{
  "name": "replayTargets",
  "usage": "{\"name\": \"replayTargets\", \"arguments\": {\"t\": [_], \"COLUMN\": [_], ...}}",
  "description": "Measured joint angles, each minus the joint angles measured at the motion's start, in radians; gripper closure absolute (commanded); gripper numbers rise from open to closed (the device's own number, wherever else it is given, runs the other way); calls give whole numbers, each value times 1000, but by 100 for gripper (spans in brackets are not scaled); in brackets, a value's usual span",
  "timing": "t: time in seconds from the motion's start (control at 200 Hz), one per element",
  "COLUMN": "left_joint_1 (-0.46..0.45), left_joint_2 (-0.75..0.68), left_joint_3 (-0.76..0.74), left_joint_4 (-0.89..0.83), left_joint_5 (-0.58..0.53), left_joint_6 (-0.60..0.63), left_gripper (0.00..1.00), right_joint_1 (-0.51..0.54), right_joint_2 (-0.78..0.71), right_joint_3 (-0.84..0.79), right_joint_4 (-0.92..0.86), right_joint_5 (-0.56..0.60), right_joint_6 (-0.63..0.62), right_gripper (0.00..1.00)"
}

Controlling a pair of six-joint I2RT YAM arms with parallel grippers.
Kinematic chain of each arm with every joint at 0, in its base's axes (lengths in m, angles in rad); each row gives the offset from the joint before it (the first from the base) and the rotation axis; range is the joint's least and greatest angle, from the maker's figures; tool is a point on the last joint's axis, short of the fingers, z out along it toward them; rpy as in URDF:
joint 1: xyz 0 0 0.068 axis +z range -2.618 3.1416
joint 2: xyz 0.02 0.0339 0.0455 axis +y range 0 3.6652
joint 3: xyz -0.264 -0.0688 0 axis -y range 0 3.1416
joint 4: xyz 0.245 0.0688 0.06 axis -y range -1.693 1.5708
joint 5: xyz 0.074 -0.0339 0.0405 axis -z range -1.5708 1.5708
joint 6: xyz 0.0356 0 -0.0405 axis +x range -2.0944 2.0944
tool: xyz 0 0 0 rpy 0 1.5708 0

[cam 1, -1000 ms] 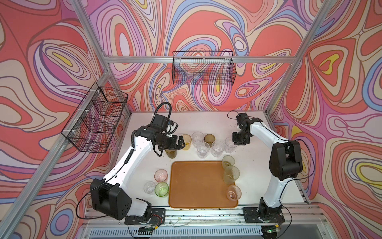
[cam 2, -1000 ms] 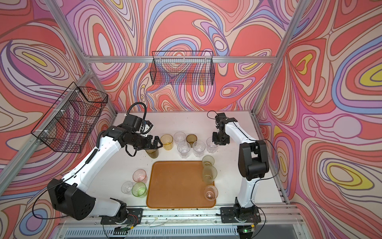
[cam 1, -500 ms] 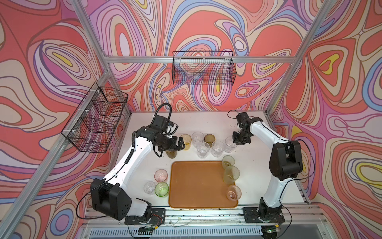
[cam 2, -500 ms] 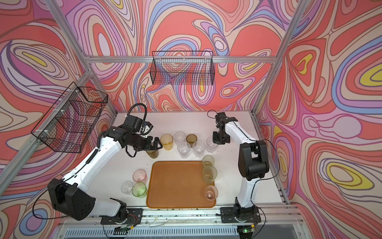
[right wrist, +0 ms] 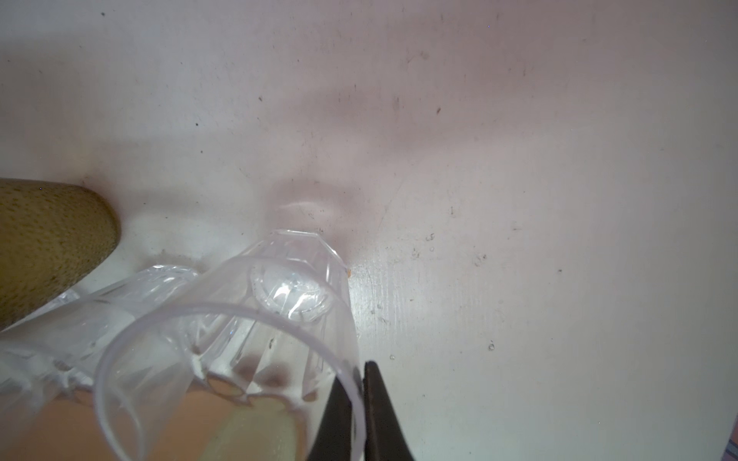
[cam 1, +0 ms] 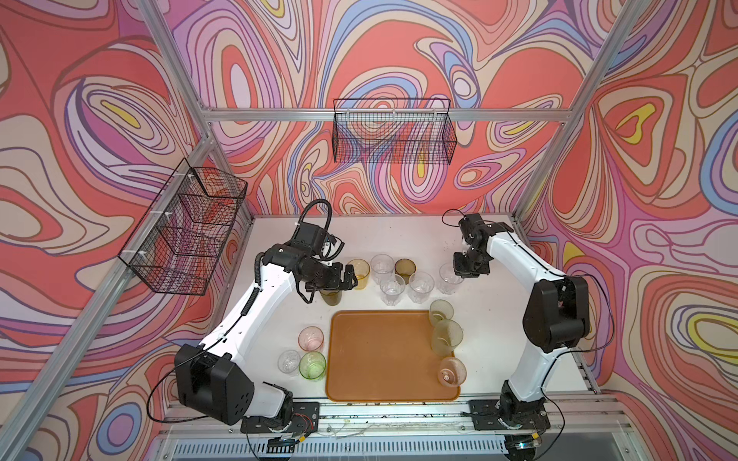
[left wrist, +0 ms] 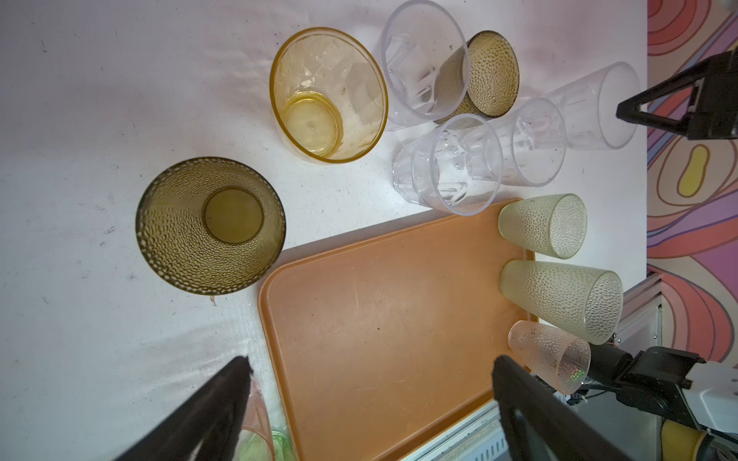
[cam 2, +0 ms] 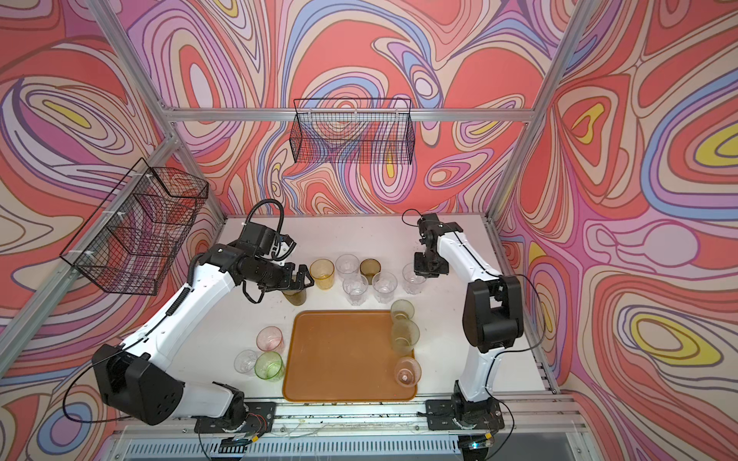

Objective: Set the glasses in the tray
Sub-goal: 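Close the right gripper on the clear glass rim, then lift the clear glass and carry it toward the tray with the right gripper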

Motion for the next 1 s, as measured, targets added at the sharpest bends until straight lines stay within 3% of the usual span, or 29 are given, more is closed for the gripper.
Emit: {"name": "replayTargets", "arguments": {"t": [0.997], "left_joint_1": [0], "left_joint_2": [-15], "left_joint_3": [0], "left_joint_4": [32], "left_joint_5": [7], "left_joint_6": [-11], "left_gripper": [3], "right_joint_1": [48], "right_joint_2": [-262], "right_joint_3": [109], "right_joint_4": [-280], "right_joint_5": [-45], "right_joint_6": [-15], "right_gripper": [100]}}
